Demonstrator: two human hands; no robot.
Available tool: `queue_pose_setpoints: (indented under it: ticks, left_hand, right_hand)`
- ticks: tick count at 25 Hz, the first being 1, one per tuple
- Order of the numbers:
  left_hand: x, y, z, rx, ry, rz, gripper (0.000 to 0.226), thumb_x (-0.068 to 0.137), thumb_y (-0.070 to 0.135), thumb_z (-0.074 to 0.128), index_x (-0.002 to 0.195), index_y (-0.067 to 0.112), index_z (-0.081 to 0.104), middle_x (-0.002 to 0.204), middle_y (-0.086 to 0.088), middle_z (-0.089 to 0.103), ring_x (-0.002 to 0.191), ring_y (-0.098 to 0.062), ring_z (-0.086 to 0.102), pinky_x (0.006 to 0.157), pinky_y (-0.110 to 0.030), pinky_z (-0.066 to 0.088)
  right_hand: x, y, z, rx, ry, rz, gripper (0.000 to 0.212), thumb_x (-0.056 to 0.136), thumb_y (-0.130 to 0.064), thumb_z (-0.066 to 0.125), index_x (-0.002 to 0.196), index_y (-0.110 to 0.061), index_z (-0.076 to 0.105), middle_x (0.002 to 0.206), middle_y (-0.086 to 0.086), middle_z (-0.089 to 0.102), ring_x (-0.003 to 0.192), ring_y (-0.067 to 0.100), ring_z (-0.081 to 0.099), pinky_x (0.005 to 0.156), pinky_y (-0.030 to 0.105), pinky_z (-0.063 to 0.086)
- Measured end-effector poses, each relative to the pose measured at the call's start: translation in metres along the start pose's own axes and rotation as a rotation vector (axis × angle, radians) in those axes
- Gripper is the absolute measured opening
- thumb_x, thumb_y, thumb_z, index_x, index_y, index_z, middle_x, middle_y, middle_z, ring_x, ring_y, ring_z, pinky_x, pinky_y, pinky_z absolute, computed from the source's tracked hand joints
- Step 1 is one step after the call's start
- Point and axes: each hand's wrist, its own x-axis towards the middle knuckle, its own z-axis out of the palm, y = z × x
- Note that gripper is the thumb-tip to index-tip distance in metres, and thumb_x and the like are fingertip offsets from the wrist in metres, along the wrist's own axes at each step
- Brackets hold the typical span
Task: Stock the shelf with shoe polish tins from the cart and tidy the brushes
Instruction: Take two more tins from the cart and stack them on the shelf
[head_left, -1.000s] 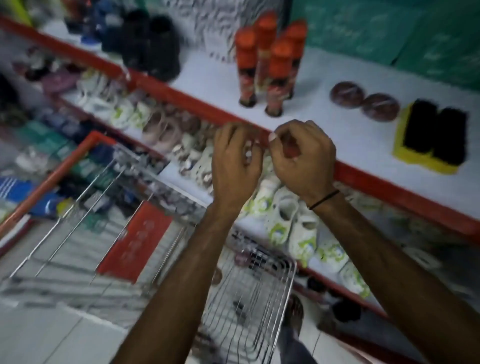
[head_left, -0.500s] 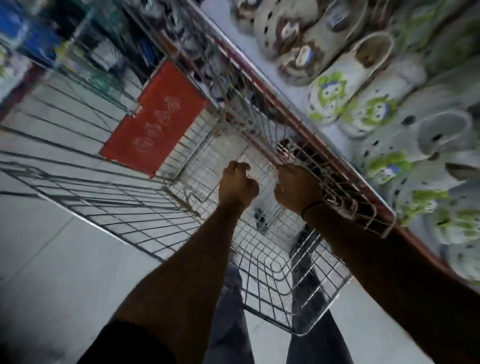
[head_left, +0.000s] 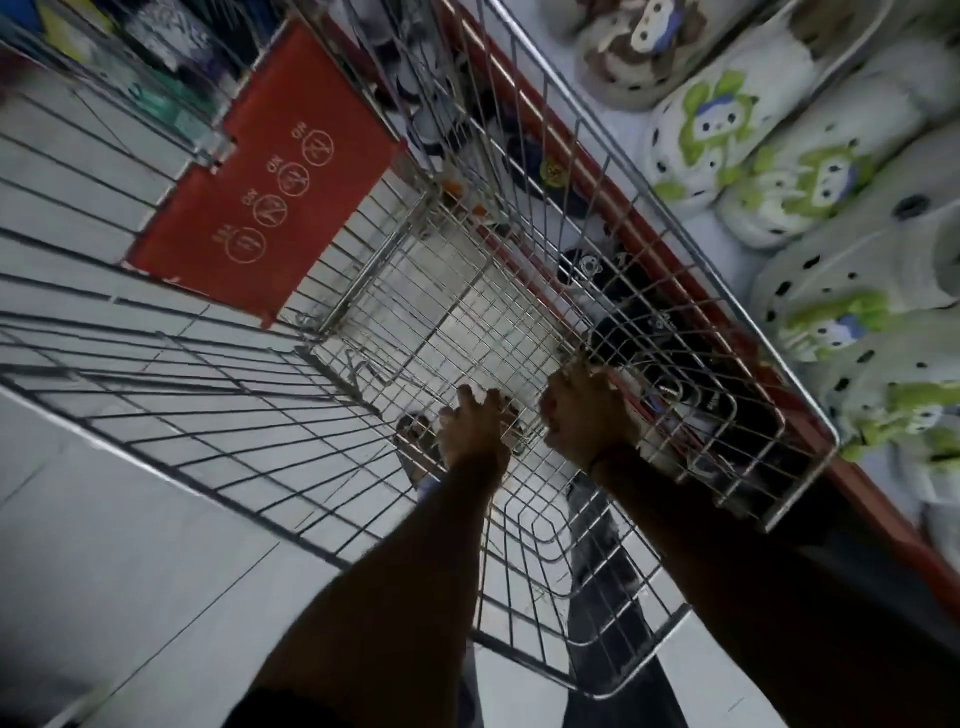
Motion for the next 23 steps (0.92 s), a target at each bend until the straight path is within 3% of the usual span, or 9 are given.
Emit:
queue_pose_setpoints:
  ticks: [4, 7, 12, 16, 19, 23]
  left_hand:
    - [-0.039, -0.009, -0.068, -0.045, 0.073, -0.002, 0.063, 0.080, 0.008, 0.070, 0.136, 0.016, 0.044, 0.135, -0.016, 0.042, 0.122, -0.045, 0.047, 0.089, -0.052, 0.056]
    - [-0.077, -0.015, -0.155, -0.126, 0.301, 0.100, 0.056, 0.076, 0.008, 0.063, 0.130, 0.012, 0.048, 0.131, -0.016, 0.050, 0.116, -0.046, 0.051, 0.090, -0.053, 0.051]
    - [-0.147, 0.011, -0.299, -0.231, 0.775, 0.440, 0.046, 0.068, 0.019, 0.073, 0.111, 0.008, 0.060, 0.111, -0.013, 0.064, 0.096, -0.039, 0.060, 0.081, -0.047, 0.049]
    - [-0.198, 0.087, -0.386, -0.308, 0.957, 0.703, 0.057, 0.068, 0.035, 0.065, 0.120, 0.012, 0.061, 0.122, -0.007, 0.064, 0.109, -0.030, 0.059, 0.096, -0.039, 0.045]
    - [-0.233, 0.158, -0.421, -0.364, 1.029, 0.941, 0.059, 0.067, 0.029, 0.069, 0.124, 0.017, 0.059, 0.124, -0.001, 0.063, 0.112, -0.022, 0.057, 0.097, -0.027, 0.039]
    - [-0.264, 0.252, -0.423, -0.354, 0.991, 1.217, 0.060, 0.064, 0.021, 0.074, 0.123, 0.013, 0.066, 0.128, -0.006, 0.064, 0.117, -0.023, 0.059, 0.099, -0.034, 0.045]
  right_hand:
    - [-0.028, -0.038, -0.065, 0.177, 0.083, -0.056, 0.069, 0.069, -0.034, 0.081, 0.129, -0.017, 0.052, 0.133, 0.010, 0.048, 0.121, 0.034, 0.051, 0.090, 0.047, 0.057]
    - [-0.058, -0.063, -0.150, 0.267, 0.275, -0.094, 0.069, 0.064, -0.038, 0.081, 0.125, -0.018, 0.057, 0.127, 0.011, 0.053, 0.116, 0.035, 0.055, 0.091, 0.046, 0.055]
    - [-0.118, -0.068, -0.295, 0.444, 0.719, -0.191, 0.067, 0.060, -0.052, 0.076, 0.120, -0.024, 0.065, 0.118, 0.006, 0.056, 0.107, 0.033, 0.058, 0.092, 0.042, 0.053]
    - [-0.186, -0.033, -0.396, 0.439, 1.016, -0.138, 0.069, 0.059, -0.055, 0.070, 0.123, -0.029, 0.066, 0.112, 0.003, 0.057, 0.105, 0.030, 0.063, 0.091, 0.039, 0.055]
    - [-0.239, 0.016, -0.442, 0.396, 1.175, -0.076, 0.071, 0.058, -0.059, 0.072, 0.123, -0.032, 0.066, 0.111, -0.001, 0.059, 0.101, 0.026, 0.064, 0.089, 0.036, 0.055]
    - [-0.298, 0.093, -0.461, 0.380, 1.238, 0.118, 0.074, 0.060, -0.057, 0.079, 0.128, -0.031, 0.065, 0.112, 0.001, 0.064, 0.106, 0.023, 0.066, 0.092, 0.036, 0.056]
